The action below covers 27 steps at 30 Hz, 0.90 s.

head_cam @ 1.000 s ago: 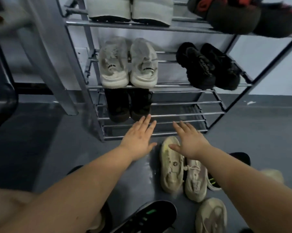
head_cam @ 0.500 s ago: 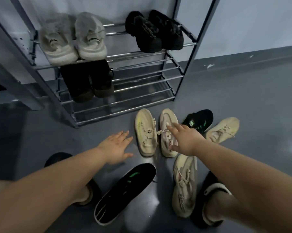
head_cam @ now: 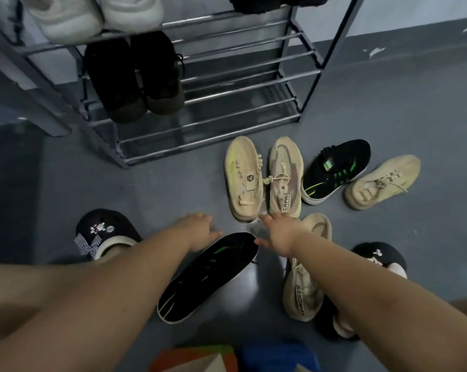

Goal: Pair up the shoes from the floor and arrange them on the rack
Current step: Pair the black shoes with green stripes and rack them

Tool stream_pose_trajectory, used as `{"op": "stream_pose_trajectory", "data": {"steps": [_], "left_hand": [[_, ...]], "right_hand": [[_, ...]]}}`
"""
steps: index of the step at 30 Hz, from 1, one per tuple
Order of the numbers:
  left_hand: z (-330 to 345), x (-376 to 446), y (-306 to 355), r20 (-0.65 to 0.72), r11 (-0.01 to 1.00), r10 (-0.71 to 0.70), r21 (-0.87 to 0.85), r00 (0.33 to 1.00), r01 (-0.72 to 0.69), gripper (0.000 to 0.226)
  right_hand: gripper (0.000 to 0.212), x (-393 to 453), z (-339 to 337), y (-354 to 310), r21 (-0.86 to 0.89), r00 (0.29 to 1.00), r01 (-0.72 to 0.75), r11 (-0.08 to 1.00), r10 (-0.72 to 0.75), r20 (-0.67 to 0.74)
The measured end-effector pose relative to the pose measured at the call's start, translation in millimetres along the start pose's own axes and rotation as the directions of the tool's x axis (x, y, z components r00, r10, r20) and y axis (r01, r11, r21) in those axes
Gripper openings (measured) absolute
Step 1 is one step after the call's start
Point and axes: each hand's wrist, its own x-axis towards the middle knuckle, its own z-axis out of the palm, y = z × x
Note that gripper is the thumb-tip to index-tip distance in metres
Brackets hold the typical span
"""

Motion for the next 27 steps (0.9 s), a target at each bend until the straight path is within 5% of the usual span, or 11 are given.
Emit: {"op": "stream_pose_trajectory", "data": {"steps": [13, 22, 27], "left_hand": [[55, 39, 2, 0.157, 0.91, -0.109, -0.381, 0.982, 0.162, 0.057], [43, 43, -16, 0.127, 0.797, -0.091, -0.585, 0.988, 0.149, 0.046], [23, 31, -7, 0.002, 0.79, -0.106, -0.607, 0.994, 0.085, 0.037]], "right_hand": [[0.065, 58, 44, -15, 0.499, 0.982, -0.124, 0.858, 0.036, 0.183], [0.019, 66, 35, -14, 0.763, 0.996, -0.078, 0.642, 0.086, 0.029], [0.024, 49, 5, -11, 0.788, 0.985, 0.032, 0.615, 0.113, -0.129]]}}
